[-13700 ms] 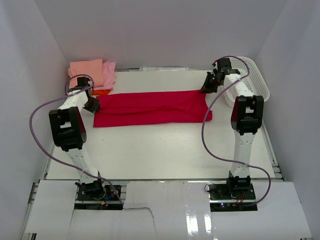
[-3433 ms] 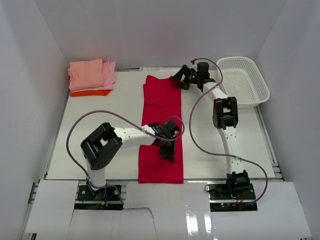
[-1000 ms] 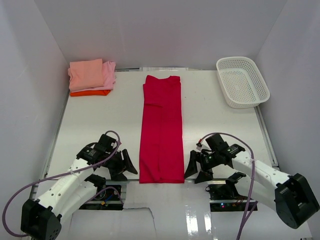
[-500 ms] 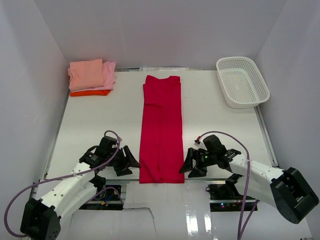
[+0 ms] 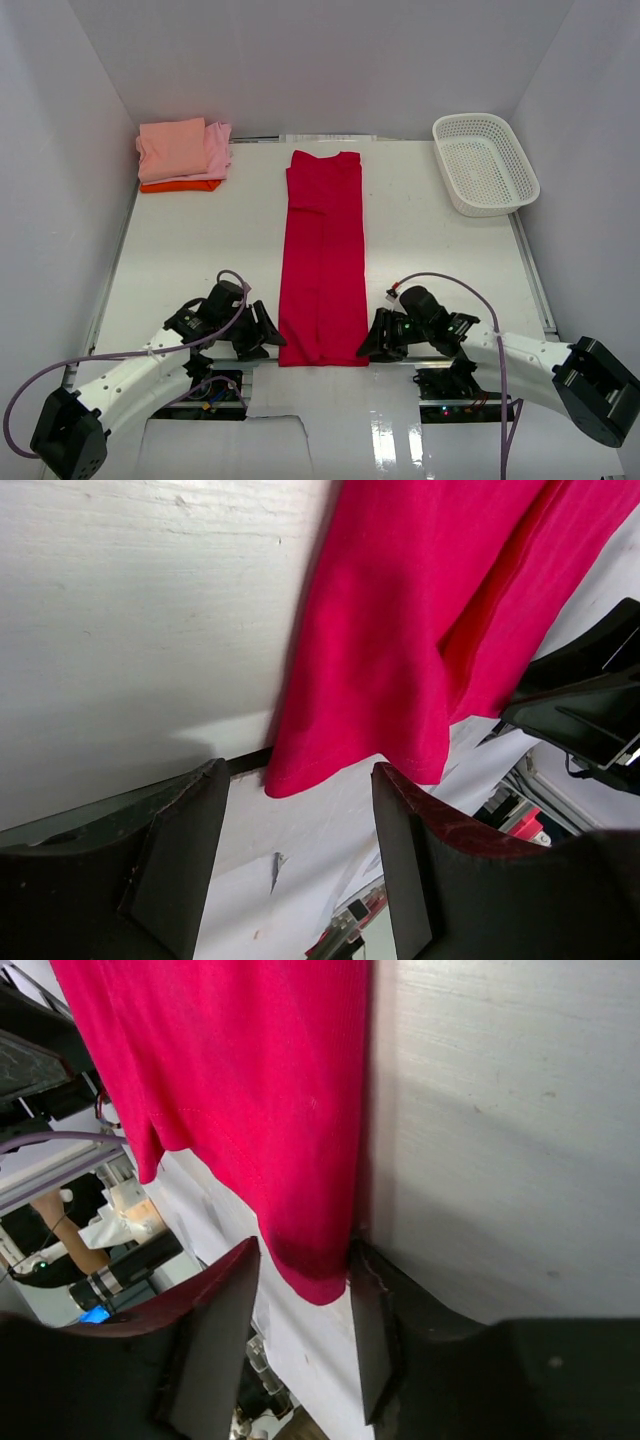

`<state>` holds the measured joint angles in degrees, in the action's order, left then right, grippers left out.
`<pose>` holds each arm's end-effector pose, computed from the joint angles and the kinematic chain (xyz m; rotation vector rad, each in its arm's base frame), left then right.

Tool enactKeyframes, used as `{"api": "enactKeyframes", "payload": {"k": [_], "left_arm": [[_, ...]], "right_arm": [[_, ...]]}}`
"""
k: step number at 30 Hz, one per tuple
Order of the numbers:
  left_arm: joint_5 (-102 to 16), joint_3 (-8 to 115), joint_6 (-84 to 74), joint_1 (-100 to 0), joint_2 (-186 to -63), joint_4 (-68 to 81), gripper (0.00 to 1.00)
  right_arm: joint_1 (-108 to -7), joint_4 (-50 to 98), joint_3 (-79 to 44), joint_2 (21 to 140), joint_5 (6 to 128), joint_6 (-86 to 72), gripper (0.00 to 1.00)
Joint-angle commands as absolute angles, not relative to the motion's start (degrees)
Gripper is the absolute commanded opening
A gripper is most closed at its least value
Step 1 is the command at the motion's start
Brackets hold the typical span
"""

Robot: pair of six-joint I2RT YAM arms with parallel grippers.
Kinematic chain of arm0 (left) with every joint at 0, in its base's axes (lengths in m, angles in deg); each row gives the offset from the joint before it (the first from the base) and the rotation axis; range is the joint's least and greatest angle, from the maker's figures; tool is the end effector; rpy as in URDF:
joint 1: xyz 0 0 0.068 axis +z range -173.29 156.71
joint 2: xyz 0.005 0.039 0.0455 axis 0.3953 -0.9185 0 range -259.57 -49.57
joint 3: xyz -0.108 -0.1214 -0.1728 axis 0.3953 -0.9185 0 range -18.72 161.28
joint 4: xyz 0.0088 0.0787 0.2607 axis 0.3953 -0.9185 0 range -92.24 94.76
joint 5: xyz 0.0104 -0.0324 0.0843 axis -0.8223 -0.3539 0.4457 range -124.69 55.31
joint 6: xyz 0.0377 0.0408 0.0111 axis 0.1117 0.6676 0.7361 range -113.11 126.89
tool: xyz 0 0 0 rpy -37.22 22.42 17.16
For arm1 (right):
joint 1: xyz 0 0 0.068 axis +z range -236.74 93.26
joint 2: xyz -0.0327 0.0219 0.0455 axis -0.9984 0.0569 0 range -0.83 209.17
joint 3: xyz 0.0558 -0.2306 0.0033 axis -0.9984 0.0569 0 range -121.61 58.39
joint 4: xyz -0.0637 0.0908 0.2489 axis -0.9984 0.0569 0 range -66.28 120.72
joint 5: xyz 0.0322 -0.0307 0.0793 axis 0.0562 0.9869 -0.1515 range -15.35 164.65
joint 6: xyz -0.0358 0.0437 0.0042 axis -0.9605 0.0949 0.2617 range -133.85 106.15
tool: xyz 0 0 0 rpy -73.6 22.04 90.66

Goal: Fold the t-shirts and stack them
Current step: Grab the bottom of the folded rectangular tshirt with both arms

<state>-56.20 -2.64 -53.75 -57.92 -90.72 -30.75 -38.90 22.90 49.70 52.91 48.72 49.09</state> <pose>0.1246 -0.1037 0.1119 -0.5152 2.8789 -0.9407 0.1135 0.1511 0.0809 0.0962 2.7534 1.3113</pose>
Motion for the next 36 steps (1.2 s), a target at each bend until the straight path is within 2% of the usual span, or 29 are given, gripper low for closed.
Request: {"api": "enactKeyframes", "payload": {"k": [1,5,6,8,15,17,29,36], "left_arm": [[-54.5,-2.5,-55.9,-59.1,-90.2,-30.0,0.7],[-54.7,-2.5,-55.9,-59.5,-90.1,-30.0,0.7],[-54.8,-2.5,-55.7,-59.6,-90.2,-30.1,0.7],[-54.7,-2.3,-55.7,-59.6,-90.0,-30.3,0.7],[-55.6,-3.5,-56.5,-59.6,-87.1,-31.3,0.7],[-55.8,-3.9,-56.8,-59.6,-86.6,-31.7,0.7],[-53.8,-4.9,-59.9,-65.2,-93.2,-28.5,0.63],[-51.5,-3.9,-61.3,-68.8,-98.7,-24.6,0.63]], "right_arm": [[-36.3,19.8,51.8,53.8,50.4,52.9,0.46],[-35.9,16.3,53.2,55.6,50.2,54.0,0.37],[-35.7,16.1,53.1,56.0,50.0,54.2,0.28],[-35.2,15.9,52.7,56.7,50.0,54.3,0.24],[-35.0,16.6,52.8,56.4,49.5,54.6,0.31],[-35.0,16.7,52.8,56.5,49.2,54.6,0.36],[-34.9,17.6,53.2,55.1,49.4,54.8,0.35],[-35.0,17.7,53.6,54.5,49.3,54.9,0.34]]}}
